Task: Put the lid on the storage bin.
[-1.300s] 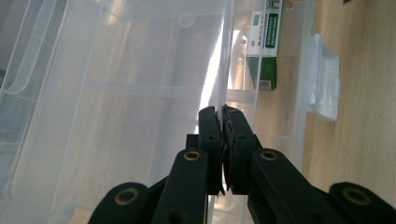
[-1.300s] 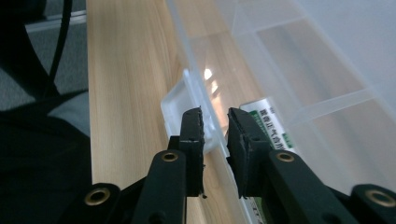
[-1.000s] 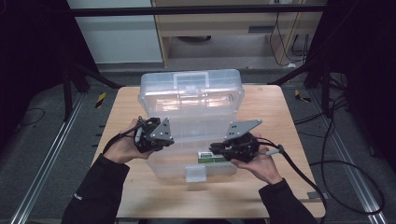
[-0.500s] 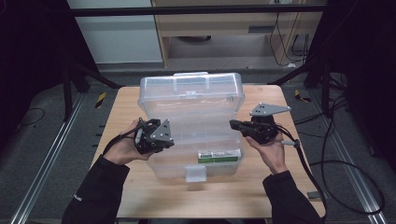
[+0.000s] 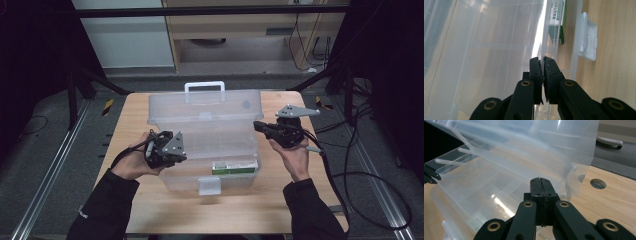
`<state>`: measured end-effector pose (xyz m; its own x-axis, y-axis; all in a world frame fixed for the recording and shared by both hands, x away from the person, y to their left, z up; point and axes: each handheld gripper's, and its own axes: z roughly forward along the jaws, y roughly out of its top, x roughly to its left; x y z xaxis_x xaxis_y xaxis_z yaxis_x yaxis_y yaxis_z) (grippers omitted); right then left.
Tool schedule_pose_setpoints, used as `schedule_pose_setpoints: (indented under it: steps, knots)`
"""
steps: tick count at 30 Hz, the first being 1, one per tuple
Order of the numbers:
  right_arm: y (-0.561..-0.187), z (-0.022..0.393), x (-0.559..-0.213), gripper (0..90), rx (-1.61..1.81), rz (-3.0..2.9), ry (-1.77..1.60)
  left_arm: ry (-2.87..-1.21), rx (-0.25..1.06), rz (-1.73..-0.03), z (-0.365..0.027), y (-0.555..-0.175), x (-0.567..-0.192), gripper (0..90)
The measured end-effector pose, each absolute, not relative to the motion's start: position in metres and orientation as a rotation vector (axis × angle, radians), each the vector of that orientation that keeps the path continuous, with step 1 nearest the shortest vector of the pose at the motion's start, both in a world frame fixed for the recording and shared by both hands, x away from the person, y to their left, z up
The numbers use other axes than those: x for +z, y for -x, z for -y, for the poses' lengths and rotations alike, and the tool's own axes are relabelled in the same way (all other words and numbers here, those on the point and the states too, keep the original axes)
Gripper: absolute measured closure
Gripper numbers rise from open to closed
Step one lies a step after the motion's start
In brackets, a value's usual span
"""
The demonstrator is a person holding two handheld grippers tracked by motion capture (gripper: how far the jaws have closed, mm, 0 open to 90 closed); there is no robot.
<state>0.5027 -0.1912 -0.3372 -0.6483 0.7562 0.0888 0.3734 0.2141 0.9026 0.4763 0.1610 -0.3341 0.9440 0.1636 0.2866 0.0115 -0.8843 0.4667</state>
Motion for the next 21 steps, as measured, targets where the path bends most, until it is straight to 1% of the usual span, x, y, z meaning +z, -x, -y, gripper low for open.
schedule_pose_setpoints:
  steps: [3, 7, 10, 14, 17, 21]
  knots:
    - [-0.502, 0.191, -0.339, 90.0, 1.407, -2.14, -1.048, -2.626, 0.455, -0.116, -0.16, -0.474, -0.336, 83.8]
    - [-0.501, 0.192, -0.342, 90.0, 1.413, -2.142, -1.047, -2.602, 0.453, -0.157, -0.163, -0.473, -0.336, 81.4]
    - [-0.5, 0.192, -0.342, 90.0, 1.408, -2.147, -1.044, -2.539, 0.449, -0.185, -0.167, -0.47, -0.333, 77.8]
    - [-0.499, 0.192, -0.343, 90.0, 1.417, -2.146, -1.049, -2.477, 0.471, -0.246, -0.173, -0.464, -0.328, 75.9]
    - [-0.498, 0.192, -0.344, 90.0, 1.418, -2.151, -1.05, -2.442, 0.474, -0.296, -0.179, -0.462, -0.328, 76.7]
    - [-0.496, 0.193, -0.345, 90.0, 1.416, -2.152, -1.044, -2.361, 0.496, -0.377, -0.19, -0.462, -0.326, 84.1]
